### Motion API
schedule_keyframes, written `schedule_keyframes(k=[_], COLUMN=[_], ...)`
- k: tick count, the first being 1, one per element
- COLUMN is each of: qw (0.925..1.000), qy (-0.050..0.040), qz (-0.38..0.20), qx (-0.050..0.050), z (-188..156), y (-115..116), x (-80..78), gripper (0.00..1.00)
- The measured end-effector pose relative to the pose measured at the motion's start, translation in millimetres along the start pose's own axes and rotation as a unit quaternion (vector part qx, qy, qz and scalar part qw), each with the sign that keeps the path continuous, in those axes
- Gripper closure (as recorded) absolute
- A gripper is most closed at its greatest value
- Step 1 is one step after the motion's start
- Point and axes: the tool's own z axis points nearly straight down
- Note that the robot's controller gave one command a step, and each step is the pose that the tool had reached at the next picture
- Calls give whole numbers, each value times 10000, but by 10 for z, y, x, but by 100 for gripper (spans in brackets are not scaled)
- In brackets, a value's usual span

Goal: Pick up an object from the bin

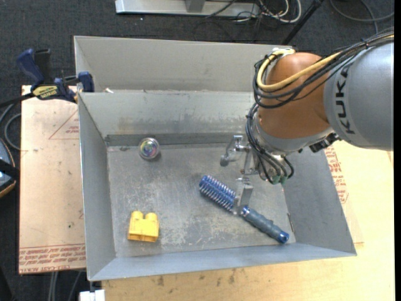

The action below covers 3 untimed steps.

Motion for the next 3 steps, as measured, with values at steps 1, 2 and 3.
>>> schedule_keyframes(k=[1,2,3], qw=[9954,9955,9941], qy=[-55,-58,-38], qz=[954,946,1086], qx=[-8,-10,0], z=[1173,1147,-184], y=[17,21,-193], x=[103,94,300], gripper=[0,100,100])
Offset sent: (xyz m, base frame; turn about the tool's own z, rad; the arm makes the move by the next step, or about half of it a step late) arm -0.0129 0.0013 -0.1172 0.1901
